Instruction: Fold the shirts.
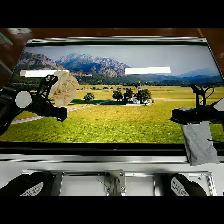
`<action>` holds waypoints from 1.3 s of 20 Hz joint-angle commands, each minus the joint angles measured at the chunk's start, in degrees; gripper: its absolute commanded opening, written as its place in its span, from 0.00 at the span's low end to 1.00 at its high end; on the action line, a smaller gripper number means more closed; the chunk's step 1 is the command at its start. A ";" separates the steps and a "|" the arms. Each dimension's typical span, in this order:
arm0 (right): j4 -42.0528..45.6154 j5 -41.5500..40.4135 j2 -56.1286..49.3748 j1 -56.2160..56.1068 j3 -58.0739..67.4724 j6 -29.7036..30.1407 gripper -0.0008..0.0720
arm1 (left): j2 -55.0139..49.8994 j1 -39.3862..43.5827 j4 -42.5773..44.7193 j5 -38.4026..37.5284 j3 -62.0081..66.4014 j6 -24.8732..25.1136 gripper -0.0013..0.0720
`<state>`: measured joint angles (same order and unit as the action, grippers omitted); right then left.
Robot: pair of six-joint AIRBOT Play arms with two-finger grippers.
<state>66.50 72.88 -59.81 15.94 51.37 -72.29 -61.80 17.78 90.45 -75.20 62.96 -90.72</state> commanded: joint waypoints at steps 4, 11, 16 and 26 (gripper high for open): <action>-0.02 0.00 0.04 -0.04 0.00 0.00 0.11 | 0.02 -0.02 0.00 0.00 -0.02 0.00 0.89; -0.02 0.02 0.04 -0.04 0.00 0.00 0.11 | 0.02 -0.02 0.00 0.00 -0.02 0.00 0.89; -2.08 -0.07 0.04 -0.04 0.00 -0.04 0.11 | 0.02 -0.02 0.00 0.00 -0.02 0.00 0.89; -5.62 -1.14 0.02 -0.07 0.00 -0.09 0.11 | -3.56 0.09 -0.48 2.14 -0.04 -0.07 0.89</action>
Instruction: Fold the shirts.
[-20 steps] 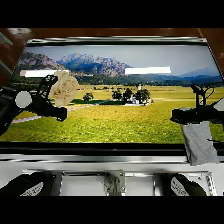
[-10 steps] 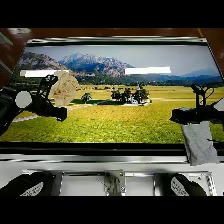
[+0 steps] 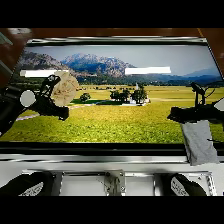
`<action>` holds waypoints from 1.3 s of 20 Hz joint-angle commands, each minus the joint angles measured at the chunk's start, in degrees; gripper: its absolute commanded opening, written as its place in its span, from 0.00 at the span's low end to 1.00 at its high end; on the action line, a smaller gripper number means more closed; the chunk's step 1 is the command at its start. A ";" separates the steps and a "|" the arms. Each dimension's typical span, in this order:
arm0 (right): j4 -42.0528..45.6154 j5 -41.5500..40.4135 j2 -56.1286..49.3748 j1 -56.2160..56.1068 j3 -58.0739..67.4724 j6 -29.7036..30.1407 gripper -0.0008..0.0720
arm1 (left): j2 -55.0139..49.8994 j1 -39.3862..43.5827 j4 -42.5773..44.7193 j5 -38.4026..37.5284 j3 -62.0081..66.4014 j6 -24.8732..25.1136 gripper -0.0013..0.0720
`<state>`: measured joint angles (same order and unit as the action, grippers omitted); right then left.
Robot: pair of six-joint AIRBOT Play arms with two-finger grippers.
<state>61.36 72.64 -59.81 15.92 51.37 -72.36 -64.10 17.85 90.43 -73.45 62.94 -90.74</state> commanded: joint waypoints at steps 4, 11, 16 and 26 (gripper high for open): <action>-0.55 -1.46 0.02 -0.04 0.00 -0.02 0.11 | -3.06 -0.57 -1.99 6.99 0.15 -2.78 0.89; -2.51 -0.74 0.02 -0.04 -0.02 -1.25 0.11 | -17.44 -13.49 0.96 27.80 18.21 -12.41 0.89; -4.17 -1.16 0.02 -0.04 -0.02 -0.81 0.11 | -36.33 -17.97 -2.01 23.41 37.77 -10.29 0.94; -4.07 -1.27 -0.02 -0.04 -0.02 -0.83 0.11 | -51.67 -18.29 -1.90 15.17 43.78 -8.96 0.89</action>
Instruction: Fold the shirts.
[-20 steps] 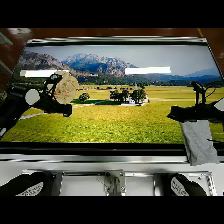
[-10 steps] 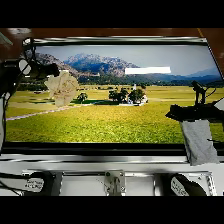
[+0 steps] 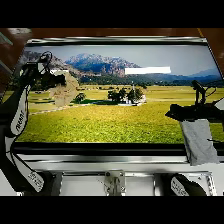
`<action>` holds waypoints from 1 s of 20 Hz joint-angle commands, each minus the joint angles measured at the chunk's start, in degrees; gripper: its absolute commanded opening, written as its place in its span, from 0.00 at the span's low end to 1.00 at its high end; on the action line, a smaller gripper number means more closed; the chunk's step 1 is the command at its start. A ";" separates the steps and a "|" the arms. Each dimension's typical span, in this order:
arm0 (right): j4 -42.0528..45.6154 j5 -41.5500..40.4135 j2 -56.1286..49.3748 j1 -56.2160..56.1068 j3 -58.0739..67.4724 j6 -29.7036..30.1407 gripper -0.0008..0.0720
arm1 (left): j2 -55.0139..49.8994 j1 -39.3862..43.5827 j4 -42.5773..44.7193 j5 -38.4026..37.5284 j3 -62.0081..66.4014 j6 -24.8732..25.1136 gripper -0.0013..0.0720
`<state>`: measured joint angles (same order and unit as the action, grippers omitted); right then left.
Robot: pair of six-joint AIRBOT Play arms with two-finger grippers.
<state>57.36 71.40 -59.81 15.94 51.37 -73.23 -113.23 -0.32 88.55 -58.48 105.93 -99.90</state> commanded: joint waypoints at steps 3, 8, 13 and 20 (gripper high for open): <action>-0.07 -0.07 -0.02 -0.07 -0.02 0.04 0.11 | -2.58 -0.11 -0.09 -0.17 0.79 0.20 0.07; -0.09 -0.61 -0.02 -0.07 -0.02 -1.05 0.11 | 4.44 2.47 -0.04 -3.61 4.66 5.18 0.06; 0.13 0.96 0.00 -0.04 3.17 -1.25 0.11 | 25.24 11.61 -0.07 -5.88 5.29 12.48 0.06; 2.93 17.62 0.04 -0.07 18.60 -3.50 0.10 | 41.83 27.58 -1.64 -18.56 5.29 13.55 0.06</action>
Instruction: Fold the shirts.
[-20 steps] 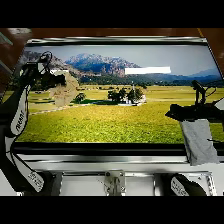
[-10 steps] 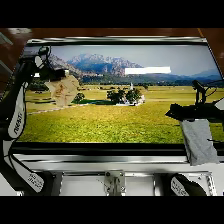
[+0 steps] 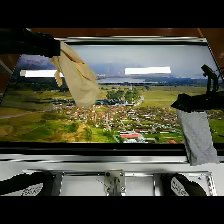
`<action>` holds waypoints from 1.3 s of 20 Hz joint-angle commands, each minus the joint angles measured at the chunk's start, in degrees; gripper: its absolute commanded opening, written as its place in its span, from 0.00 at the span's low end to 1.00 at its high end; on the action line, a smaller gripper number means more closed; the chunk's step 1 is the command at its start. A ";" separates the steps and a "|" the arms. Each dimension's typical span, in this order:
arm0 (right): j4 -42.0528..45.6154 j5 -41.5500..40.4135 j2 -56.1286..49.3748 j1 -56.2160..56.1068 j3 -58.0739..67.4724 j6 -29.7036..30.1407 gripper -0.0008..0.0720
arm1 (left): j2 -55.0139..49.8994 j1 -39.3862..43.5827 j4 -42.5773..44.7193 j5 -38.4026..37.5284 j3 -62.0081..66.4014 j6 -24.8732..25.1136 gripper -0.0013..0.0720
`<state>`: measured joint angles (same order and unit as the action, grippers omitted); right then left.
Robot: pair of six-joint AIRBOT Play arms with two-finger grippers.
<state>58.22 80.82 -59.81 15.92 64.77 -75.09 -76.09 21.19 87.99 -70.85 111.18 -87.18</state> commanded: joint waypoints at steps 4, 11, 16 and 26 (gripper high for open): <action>8.20 15.67 0.04 -0.02 5.73 -2.64 0.10 | 2.05 14.51 -3.61 -6.99 -3.32 0.79 0.06; 14.53 11.28 -0.02 -0.04 4.28 -4.50 0.10 | -13.44 27.10 -13.05 2.12 -16.35 0.39 0.06; 14.51 1.77 -0.02 -0.04 -3.30 -4.26 0.77 | -23.65 27.23 -21.57 2.36 -16.72 -5.25 0.99; 15.45 -5.42 -1.01 -0.02 -4.57 -3.04 0.91 | -1.53 -2.54 -18.64 -13.22 -31.19 -3.91 0.99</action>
<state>75.64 77.38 -60.10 15.92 60.40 -78.56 -85.17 25.74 70.06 -82.04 88.09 -91.11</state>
